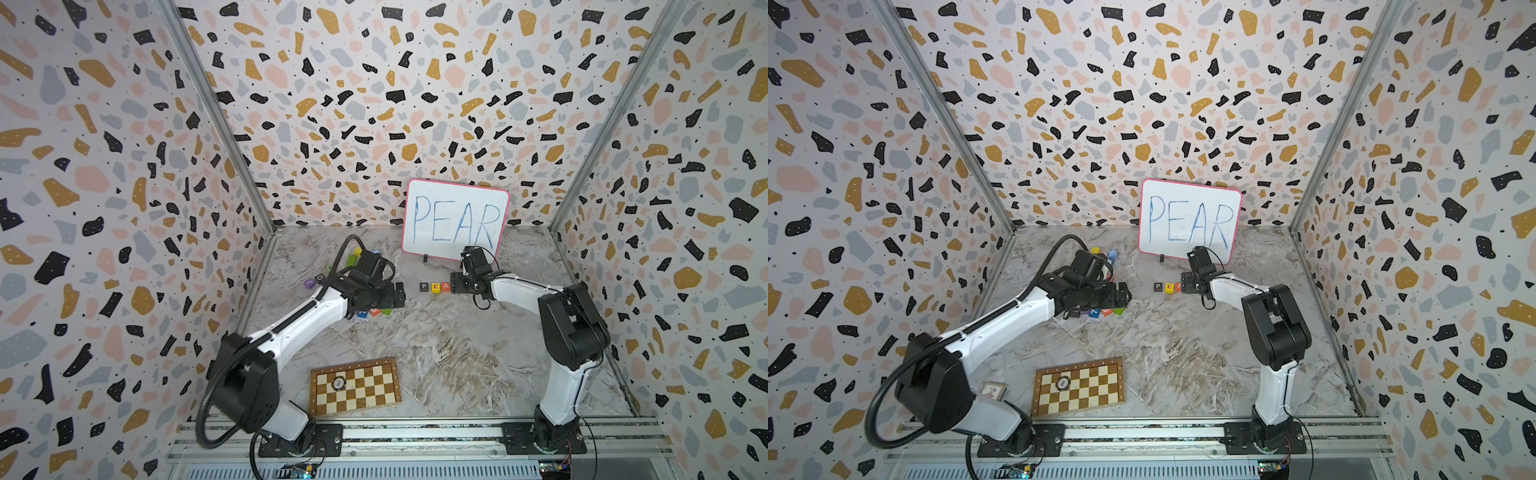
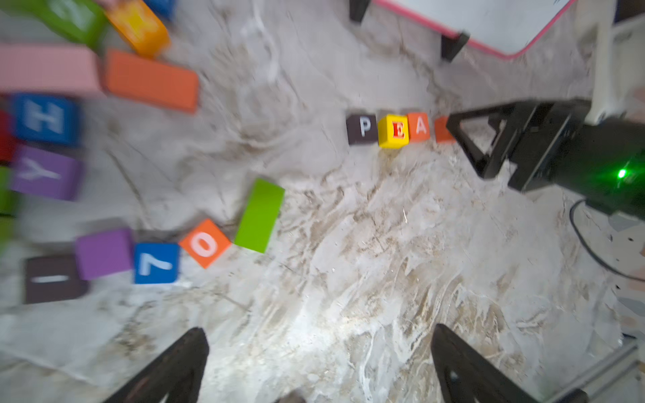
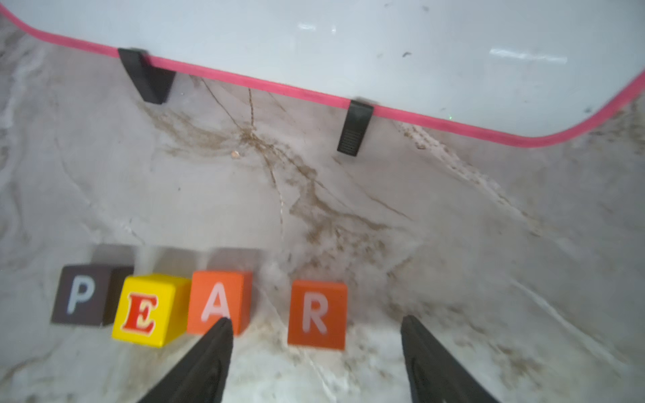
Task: Spell the uppercase word “pear” with letter blocks
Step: Place the letter block at the center of the board, then reset both arms
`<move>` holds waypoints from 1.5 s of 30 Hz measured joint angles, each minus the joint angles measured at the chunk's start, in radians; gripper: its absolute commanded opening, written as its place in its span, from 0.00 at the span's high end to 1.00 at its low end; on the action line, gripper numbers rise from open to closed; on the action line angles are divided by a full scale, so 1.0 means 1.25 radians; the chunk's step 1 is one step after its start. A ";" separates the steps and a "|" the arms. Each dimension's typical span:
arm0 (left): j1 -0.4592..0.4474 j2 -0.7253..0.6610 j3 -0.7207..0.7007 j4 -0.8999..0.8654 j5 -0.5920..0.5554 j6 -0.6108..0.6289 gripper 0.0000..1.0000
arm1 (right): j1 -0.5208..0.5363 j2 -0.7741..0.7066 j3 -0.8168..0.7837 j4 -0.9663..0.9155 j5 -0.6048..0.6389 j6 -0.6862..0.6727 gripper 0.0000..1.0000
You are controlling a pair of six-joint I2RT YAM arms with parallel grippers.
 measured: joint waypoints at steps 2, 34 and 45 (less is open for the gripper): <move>0.003 -0.065 -0.034 0.017 -0.095 0.035 0.00 | -0.016 -0.081 -0.086 0.070 0.009 -0.040 0.12; 0.398 -0.079 -0.469 0.674 -0.045 0.428 0.12 | -0.271 -0.267 -0.720 0.945 -0.173 -0.283 0.01; 0.411 0.007 -0.637 0.927 -0.037 0.424 0.01 | -0.277 -0.267 -0.719 0.955 -0.193 -0.283 0.01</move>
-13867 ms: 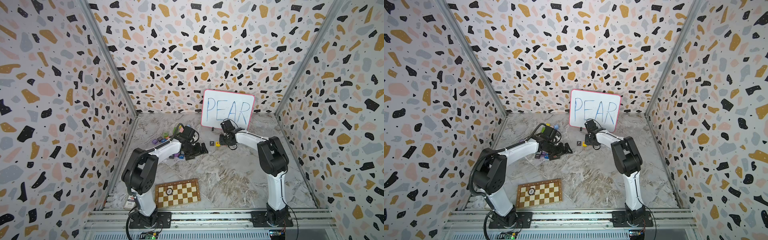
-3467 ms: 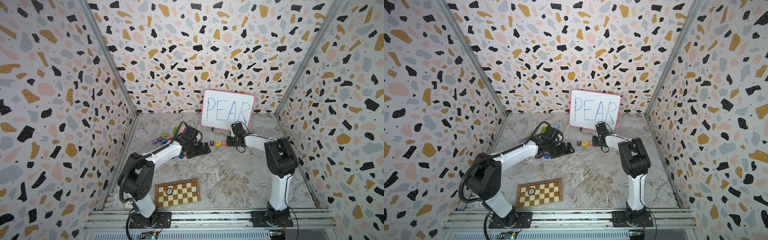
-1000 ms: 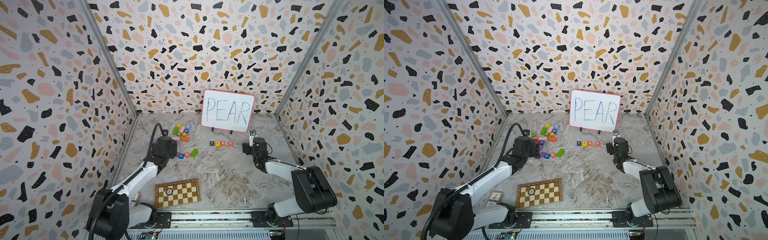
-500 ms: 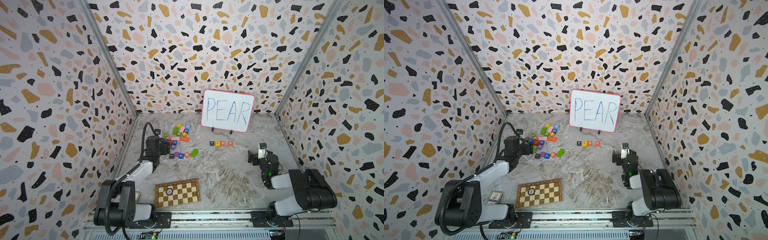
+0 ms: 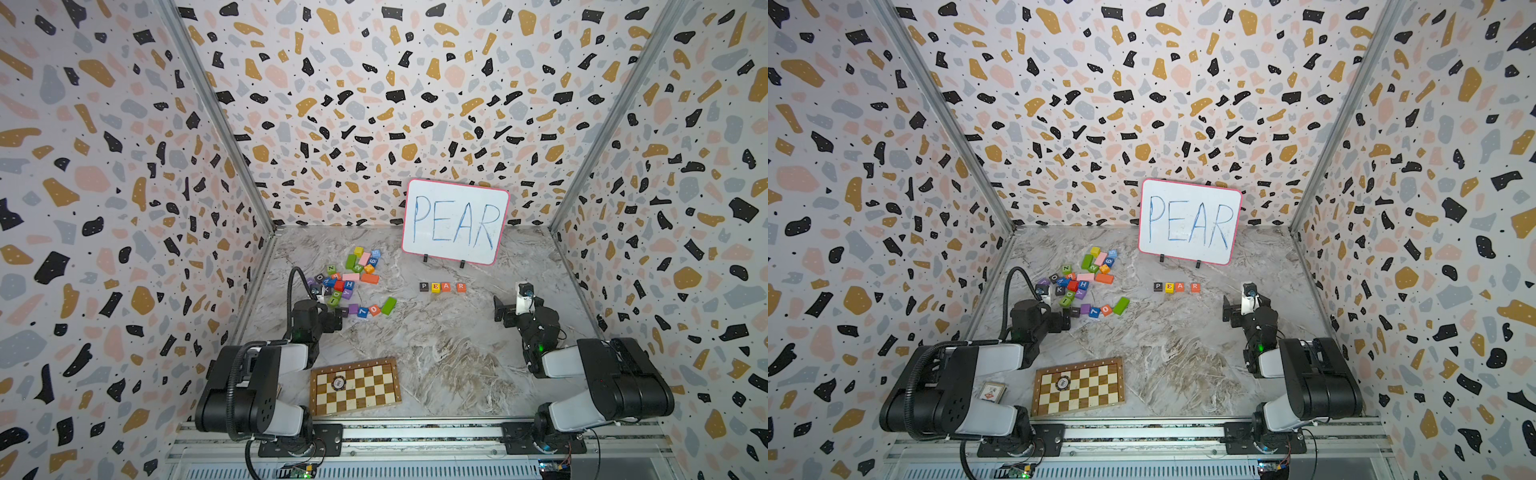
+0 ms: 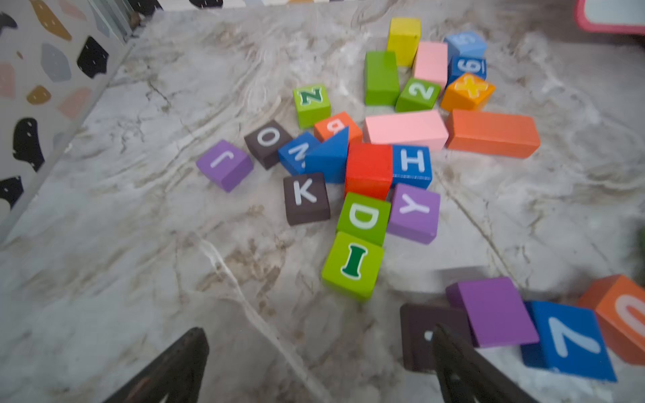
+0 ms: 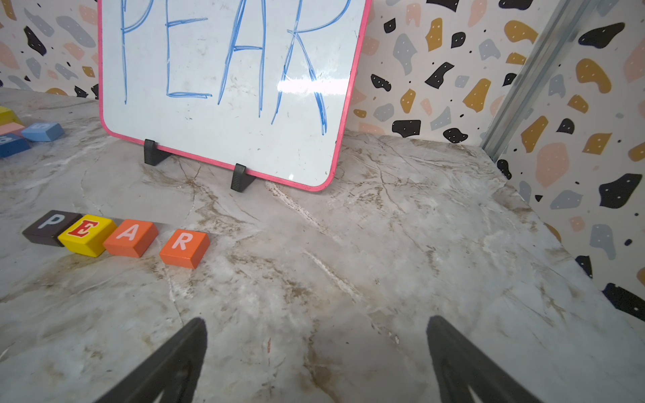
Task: Spell the uppercase word “pear” with letter blocks
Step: Reset both arms
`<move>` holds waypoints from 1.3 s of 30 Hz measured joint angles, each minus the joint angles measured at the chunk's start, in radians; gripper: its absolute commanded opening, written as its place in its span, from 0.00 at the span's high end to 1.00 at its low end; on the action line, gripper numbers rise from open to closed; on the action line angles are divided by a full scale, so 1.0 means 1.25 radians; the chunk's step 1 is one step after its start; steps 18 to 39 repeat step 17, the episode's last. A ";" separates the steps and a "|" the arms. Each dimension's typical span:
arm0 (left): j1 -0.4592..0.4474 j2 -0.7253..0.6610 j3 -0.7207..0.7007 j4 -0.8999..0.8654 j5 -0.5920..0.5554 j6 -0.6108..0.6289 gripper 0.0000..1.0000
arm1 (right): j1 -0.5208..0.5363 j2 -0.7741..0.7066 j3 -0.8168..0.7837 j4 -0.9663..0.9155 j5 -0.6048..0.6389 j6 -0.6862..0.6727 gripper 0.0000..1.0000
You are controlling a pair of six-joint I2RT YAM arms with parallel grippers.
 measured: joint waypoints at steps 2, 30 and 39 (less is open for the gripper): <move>0.002 0.000 0.004 0.018 0.000 -0.001 0.01 | 0.000 0.002 0.003 -0.001 0.000 0.000 0.01; 0.005 -0.012 0.005 0.045 0.000 -0.003 0.01 | 0.002 0.021 0.027 -0.011 -0.003 -0.001 0.00; 0.005 -0.012 0.005 0.045 0.000 -0.003 0.01 | 0.002 0.021 0.027 -0.011 -0.003 -0.001 0.00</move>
